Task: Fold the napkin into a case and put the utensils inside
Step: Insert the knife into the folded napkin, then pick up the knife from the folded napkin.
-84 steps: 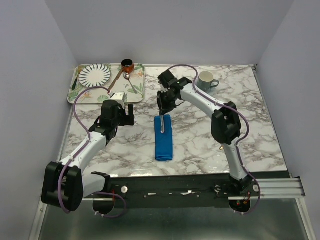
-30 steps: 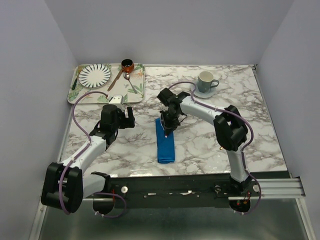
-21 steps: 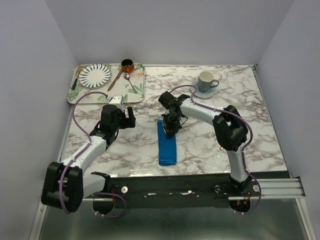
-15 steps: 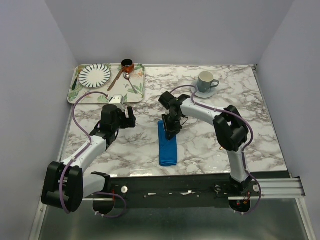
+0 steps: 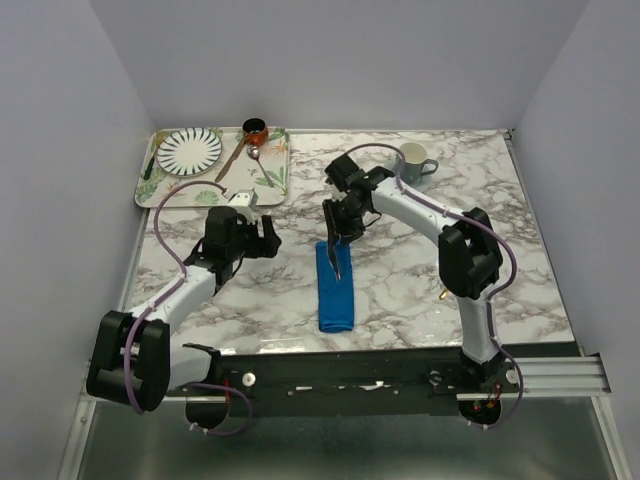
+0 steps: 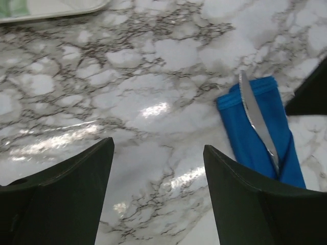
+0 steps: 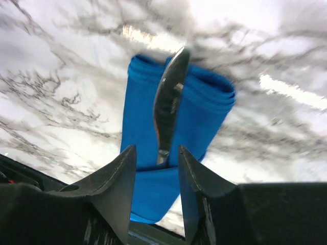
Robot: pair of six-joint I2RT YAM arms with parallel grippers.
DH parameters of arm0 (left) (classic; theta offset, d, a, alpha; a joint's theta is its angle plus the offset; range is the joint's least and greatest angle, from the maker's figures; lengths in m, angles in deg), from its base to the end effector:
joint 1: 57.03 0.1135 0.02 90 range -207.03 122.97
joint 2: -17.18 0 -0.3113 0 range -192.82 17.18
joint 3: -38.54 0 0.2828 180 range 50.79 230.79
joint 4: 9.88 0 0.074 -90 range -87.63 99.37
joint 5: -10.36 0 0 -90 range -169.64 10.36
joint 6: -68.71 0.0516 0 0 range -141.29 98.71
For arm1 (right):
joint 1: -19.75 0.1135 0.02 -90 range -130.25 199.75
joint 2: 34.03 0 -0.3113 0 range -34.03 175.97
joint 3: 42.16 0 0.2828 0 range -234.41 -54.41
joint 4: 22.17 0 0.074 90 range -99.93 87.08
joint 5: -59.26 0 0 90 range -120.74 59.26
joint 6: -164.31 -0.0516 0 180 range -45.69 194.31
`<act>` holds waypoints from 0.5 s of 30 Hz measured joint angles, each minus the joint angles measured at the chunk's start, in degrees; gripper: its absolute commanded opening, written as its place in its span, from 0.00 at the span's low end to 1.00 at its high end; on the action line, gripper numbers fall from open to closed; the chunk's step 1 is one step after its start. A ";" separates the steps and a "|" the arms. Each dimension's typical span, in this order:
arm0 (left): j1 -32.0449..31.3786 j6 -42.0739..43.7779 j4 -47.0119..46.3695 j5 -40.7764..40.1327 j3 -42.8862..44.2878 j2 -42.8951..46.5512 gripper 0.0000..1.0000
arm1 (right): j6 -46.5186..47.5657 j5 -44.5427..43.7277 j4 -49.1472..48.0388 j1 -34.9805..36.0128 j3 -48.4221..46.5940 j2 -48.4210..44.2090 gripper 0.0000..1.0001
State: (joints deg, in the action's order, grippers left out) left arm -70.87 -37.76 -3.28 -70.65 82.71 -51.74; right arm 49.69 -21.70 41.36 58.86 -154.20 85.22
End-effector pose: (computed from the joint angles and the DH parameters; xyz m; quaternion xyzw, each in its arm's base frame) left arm 0.2618 -0.0728 0.2206 0.0184 0.8698 -0.1936 0.4534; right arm 0.3781 0.3178 0.2316 -0.1370 0.9733 0.1540 0.1006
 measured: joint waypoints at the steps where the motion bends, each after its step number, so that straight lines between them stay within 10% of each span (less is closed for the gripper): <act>1: 0.00 0.46 -0.28 2.95 0.63 -0.85 0.75 | 1.49 1.25 -0.26 -1.18 -0.37 -0.02 0.48; 15: -0.26 4.22 2.25 39.08 31.82 -31.82 0.42 | 23.78 25.49 -0.52 -20.70 5.27 -1.86 0.52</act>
State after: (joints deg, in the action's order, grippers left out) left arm -71.13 -33.54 -1.03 -31.57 114.53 -83.57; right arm 73.47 3.78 40.84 38.16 -148.93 83.36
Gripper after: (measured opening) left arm 0.462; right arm 0.511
